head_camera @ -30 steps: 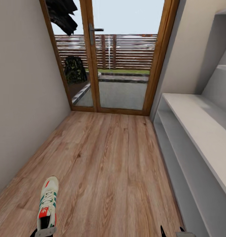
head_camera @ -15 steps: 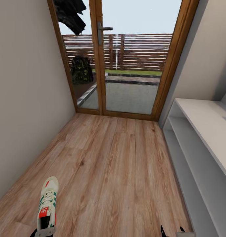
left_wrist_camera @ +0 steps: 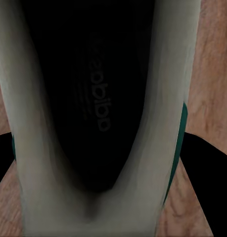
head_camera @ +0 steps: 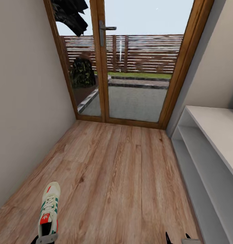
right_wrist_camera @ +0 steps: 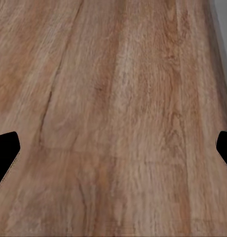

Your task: Pick up the two gym shoes and the two sandals from the corridor floor and place them onto the hallstand (shoe rack) in the corridor, making sure they are on the rack and not on the floor. Arrange them so the two gym shoes are next to each other and the two sandals are next to each other.

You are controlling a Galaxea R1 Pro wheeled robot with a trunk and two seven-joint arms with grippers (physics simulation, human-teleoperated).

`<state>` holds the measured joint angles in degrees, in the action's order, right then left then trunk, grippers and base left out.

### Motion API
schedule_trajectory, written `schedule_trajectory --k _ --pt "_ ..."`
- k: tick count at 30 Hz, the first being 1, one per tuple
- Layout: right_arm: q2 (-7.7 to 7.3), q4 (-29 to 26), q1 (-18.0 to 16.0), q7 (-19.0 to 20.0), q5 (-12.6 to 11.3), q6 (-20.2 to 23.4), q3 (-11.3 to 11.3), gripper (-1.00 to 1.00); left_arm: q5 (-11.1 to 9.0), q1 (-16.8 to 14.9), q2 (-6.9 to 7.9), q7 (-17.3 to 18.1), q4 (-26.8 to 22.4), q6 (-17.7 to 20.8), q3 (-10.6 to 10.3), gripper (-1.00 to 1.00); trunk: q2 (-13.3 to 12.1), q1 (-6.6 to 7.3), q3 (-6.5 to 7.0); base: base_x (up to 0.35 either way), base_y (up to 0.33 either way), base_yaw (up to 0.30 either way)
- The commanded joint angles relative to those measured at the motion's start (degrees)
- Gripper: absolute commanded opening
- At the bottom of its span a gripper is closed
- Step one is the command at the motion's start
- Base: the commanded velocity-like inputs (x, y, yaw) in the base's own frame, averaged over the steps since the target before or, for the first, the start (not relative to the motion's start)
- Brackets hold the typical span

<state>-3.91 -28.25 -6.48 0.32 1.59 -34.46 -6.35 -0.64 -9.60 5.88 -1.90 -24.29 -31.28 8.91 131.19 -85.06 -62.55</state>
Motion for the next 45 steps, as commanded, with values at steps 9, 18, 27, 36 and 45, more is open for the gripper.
schedule_trajectory --k 9,18,27,36,45 --pt "0.04 0.0 0.0 0.0 0.2 -0.2 -0.1 1.0 -0.1 0.0 0.0 -0.1 0.0 -0.2 0.0 -1.0 0.0 -0.02 -0.04 0.338 0.0 0.0" --pt "0.05 -0.2 0.0 0.0 0.2 -0.2 -0.2 1.0 -0.1 0.0 0.0 -0.1 0.0 -0.2 0.0 -1.0 0.0 -0.02 -0.04 0.338 0.0 0.0" --pt "0.04 0.0 0.0 -0.1 0.2 -0.2 -0.2 1.0 -0.1 0.0 -0.05 -0.1 0.0 -0.2 0.1 -1.0 0.0 -0.02 -0.04 0.337 -0.028 0.078" --pt "0.05 0.1 0.0 -0.1 0.2 -0.2 -0.2 1.0 -0.1 0.0 -0.08 -0.1 0.3 -0.2 0.1 -1.0 0.0 -0.02 -0.04 0.313 -0.158 0.264" --pt "0.05 0.1 0.0 -0.1 0.2 -0.2 -0.2 1.0 -0.1 0.0 -0.16 -0.3 0.6 -0.2 0.1 -1.0 0.0 -0.02 -0.04 0.275 -0.176 0.278"
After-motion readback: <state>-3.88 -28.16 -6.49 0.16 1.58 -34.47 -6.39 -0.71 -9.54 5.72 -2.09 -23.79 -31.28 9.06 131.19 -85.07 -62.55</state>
